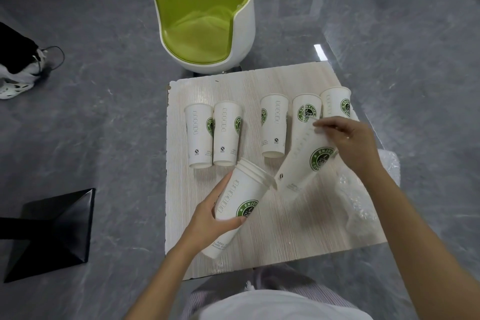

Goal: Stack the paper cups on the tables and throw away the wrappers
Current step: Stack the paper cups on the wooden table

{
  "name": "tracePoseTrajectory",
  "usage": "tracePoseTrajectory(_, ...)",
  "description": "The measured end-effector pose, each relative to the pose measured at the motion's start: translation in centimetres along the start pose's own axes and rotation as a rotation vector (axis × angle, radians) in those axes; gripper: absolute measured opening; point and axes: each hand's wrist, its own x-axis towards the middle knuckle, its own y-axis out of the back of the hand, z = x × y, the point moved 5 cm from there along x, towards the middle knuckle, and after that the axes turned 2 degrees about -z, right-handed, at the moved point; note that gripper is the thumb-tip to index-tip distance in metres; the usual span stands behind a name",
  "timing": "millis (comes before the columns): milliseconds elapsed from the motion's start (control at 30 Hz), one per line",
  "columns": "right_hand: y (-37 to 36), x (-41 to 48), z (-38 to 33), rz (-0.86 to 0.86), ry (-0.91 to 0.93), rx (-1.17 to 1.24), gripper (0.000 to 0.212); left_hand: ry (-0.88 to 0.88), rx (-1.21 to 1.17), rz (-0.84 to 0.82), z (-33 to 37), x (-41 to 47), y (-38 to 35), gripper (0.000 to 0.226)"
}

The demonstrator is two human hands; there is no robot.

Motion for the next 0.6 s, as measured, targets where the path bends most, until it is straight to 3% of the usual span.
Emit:
tracePoseTrajectory(267,-0.3,0.1,-2.6,0.131,0.185,-0.001,0.028,-0.019,0.008,-0.003,0.0,-0.6,0.3,0.094)
tracePoseTrajectory(600,-4.9,-0.8,-2.1,-0.039,0.096,0.211,0.023,-0.042,0.025,-0.016,0.7,-1.0,0.3,0.094)
